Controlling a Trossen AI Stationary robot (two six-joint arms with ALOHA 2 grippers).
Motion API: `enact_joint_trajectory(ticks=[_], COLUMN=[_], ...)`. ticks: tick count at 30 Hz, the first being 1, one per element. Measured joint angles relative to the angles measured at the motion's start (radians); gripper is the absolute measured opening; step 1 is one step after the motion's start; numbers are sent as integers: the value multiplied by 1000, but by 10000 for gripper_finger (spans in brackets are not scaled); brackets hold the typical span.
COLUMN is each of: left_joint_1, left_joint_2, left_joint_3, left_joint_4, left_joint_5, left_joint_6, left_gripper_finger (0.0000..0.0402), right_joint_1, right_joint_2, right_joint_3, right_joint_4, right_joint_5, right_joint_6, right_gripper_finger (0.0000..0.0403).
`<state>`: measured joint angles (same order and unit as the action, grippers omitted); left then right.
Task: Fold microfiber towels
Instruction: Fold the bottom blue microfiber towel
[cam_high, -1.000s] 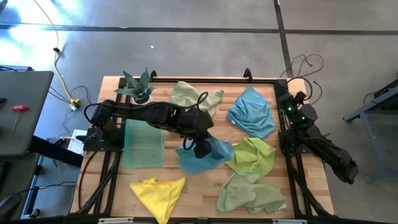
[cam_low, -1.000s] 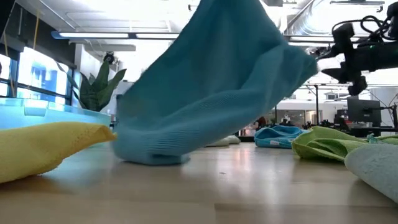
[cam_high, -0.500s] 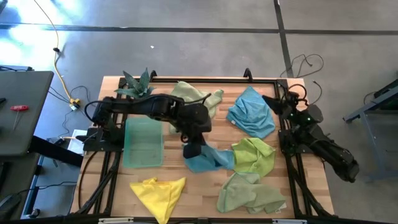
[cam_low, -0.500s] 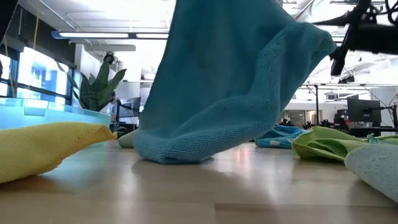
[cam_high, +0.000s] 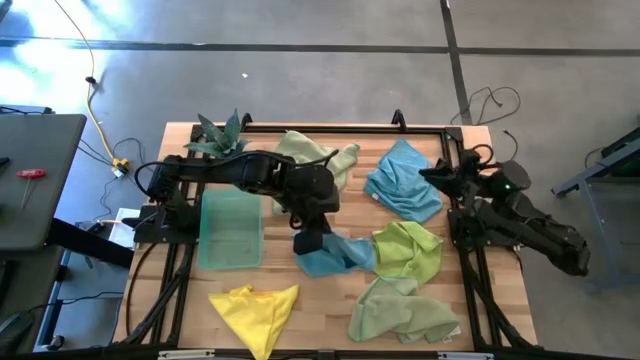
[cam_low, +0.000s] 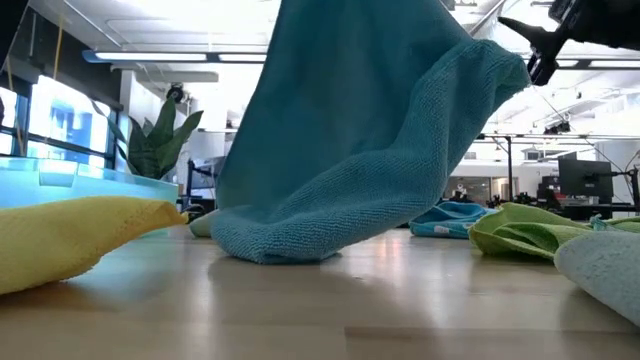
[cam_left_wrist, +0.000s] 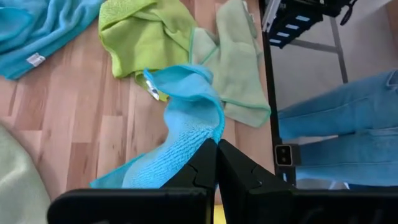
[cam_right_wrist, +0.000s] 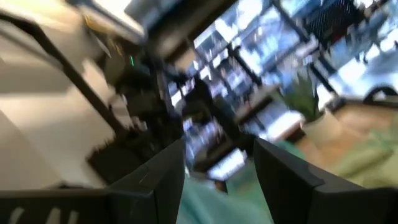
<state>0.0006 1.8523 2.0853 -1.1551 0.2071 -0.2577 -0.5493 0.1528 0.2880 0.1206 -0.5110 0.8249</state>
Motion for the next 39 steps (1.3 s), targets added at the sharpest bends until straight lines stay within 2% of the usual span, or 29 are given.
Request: enact_joint_trajectory(ticks=[10,17,21,26,32,39], left_joint_1=[-3,-3,-3,-3,-3,-3], left_joint_2=[0,-6,-14,-16,-16,-16], left_joint_3=[0,0,0,0,0,0], left_joint_4=[38,114,126,135,174,181], left_joint_5=[52,52,52,52,52,52], left_joint_6=[0,0,0,0,32,51], left_gripper_finger=[0,0,0,0,0,0], right_joint_1=[122,205,256,330,404,462], right_joint_2=[269,433,501,563,653,776], right_joint_3=[131,156,156,156,156,157], right_joint_4=[-117,-147,-143,-93,28,145], right_joint_5=[-22,-31,-106,-132,-80,-71], right_joint_6=[-266,-313,-359,-430,-536,-517], right_gripper_finger=[181,181,181,181,181,181])
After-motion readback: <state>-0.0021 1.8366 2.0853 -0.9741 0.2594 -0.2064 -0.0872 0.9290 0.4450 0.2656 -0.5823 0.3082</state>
